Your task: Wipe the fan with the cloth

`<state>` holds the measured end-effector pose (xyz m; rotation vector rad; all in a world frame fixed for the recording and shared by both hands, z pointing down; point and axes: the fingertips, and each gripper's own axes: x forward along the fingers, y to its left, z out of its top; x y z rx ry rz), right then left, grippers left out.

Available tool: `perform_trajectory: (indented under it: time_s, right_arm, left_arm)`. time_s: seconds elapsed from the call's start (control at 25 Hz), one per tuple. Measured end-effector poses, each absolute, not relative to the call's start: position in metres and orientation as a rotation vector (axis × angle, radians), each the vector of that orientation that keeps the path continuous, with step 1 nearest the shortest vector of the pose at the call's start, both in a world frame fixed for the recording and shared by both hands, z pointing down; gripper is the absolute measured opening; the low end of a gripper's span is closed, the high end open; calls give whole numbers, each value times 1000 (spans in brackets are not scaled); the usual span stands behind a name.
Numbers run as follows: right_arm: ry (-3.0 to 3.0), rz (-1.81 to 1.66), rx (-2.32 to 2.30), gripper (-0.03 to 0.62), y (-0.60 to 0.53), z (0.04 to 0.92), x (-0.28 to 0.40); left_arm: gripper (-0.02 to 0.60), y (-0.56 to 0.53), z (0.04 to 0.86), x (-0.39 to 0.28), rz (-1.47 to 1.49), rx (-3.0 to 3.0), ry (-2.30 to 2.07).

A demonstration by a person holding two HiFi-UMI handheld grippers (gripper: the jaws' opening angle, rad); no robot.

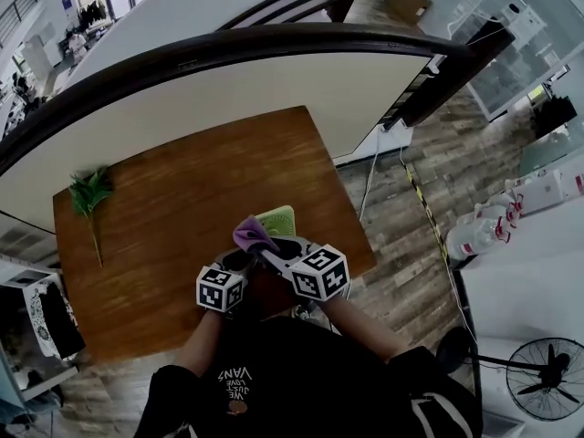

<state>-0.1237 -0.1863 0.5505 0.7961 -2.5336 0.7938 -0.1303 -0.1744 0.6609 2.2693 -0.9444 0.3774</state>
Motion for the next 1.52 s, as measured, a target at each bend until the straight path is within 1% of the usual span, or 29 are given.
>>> perform_trajectory:
  time_s: [0.04,0.08,0.24,0.64,0.96,1.36,1.52]
  right_arm:
    - [-2526,800,802,95,-188,553,-123]
    - [-2518,806,808,95,-190,555,-122]
    - [-2479,816,830,95,-197,562,-112]
    - [-2426,863,904,95,-210,571,-77]
    - [-2383,917,1025,95,-221,576,-29]
    - [-2322,833,1120,95,-232,573,15]
    - [-2348,799,1103,95,-223,565,16]
  left_arm:
    - [104,-174,660,-129,370,2273,-931]
    - [94,-174,660,-128,362,2272,-922]
    - [87,-174,661,-129,348,2264,-900]
    - [84,-174,661,-129,345,2262,-876]
    - [83,-174,663,-130,376,2273,-846]
    - [86,-176,663,-129,385,2253,-874]
    - [87,-175,663,-129,378,2253,-878]
